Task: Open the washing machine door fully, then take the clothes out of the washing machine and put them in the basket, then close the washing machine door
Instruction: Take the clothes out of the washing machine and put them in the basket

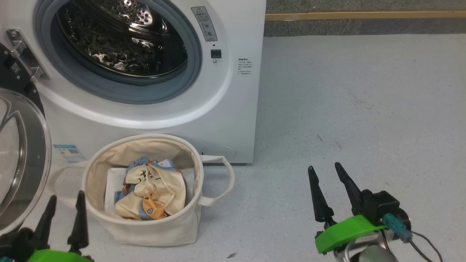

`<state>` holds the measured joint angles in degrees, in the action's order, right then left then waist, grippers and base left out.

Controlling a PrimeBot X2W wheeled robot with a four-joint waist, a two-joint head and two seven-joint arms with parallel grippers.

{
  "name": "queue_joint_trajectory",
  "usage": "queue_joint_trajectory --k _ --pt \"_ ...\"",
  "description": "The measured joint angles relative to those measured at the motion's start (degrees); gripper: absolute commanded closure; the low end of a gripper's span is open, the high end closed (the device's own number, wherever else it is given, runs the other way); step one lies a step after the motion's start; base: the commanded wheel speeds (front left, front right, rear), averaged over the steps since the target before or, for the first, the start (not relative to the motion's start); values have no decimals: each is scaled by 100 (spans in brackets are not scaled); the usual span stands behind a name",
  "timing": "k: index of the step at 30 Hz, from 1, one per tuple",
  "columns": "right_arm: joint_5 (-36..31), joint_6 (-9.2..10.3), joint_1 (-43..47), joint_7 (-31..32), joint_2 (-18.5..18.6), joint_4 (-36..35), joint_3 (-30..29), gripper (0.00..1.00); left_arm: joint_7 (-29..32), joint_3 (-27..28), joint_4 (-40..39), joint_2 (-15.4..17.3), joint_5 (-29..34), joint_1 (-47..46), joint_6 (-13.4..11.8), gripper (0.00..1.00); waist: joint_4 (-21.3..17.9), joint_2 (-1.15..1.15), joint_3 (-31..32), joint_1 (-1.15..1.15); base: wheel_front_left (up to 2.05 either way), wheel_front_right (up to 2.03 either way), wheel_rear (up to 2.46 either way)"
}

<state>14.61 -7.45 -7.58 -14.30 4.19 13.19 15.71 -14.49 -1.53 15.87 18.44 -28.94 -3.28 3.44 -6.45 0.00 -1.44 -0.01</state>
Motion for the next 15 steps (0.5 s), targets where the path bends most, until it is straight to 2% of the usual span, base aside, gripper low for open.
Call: queue_joint_trajectory --k 3,15 --pt "1 0 1 0 -1 10 -1 0 0 94 -19 8 -47 108 -98 0 -17 0 40 0 0 0 0" --pt "1 0 1 0 -4 11 -30 0 86 42 -133 89 -8 216 -112 0 -40 0 47 0 0 0 0"
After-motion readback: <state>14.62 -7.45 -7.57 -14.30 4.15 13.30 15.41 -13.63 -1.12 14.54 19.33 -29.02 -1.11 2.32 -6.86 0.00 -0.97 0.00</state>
